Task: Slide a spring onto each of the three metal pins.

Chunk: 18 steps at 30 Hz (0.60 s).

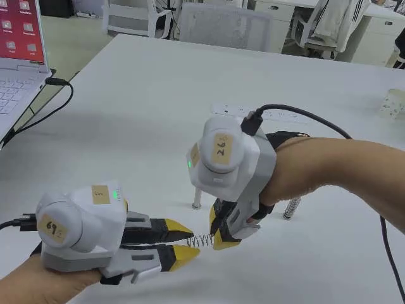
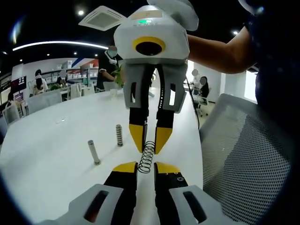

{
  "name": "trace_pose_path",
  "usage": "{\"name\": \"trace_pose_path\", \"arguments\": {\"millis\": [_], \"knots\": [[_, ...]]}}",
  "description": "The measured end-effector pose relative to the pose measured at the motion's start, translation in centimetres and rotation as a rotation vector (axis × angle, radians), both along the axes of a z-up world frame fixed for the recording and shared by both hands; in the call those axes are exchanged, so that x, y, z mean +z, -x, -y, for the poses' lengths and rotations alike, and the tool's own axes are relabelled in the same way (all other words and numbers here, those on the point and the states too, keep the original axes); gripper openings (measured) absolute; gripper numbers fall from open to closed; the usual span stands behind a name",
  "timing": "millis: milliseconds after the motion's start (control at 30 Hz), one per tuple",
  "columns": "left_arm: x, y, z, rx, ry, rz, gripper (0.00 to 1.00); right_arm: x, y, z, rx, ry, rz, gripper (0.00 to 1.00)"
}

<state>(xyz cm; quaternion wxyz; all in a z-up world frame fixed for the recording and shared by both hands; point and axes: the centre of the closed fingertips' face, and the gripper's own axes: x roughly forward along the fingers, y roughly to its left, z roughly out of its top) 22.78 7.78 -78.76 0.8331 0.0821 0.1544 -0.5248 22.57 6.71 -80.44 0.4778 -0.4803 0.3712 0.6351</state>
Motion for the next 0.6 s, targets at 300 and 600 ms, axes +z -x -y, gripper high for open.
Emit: {"name": "trace_pose_path", "arguments": {"millis": [300, 600], "knots": [[-0.02, 0.08, -0.02, -0.006, -0.007, 0.002, 0.03, 0.05, -0.01, -0.02, 0.009, 0.001, 0.003, 0.08], [0.12, 0.13, 0.07, -0.009, -0.006, -0.009, 0.03, 0.06, 0.02, 0.12, 0.014, 0.0, 0.006, 0.08]]}}
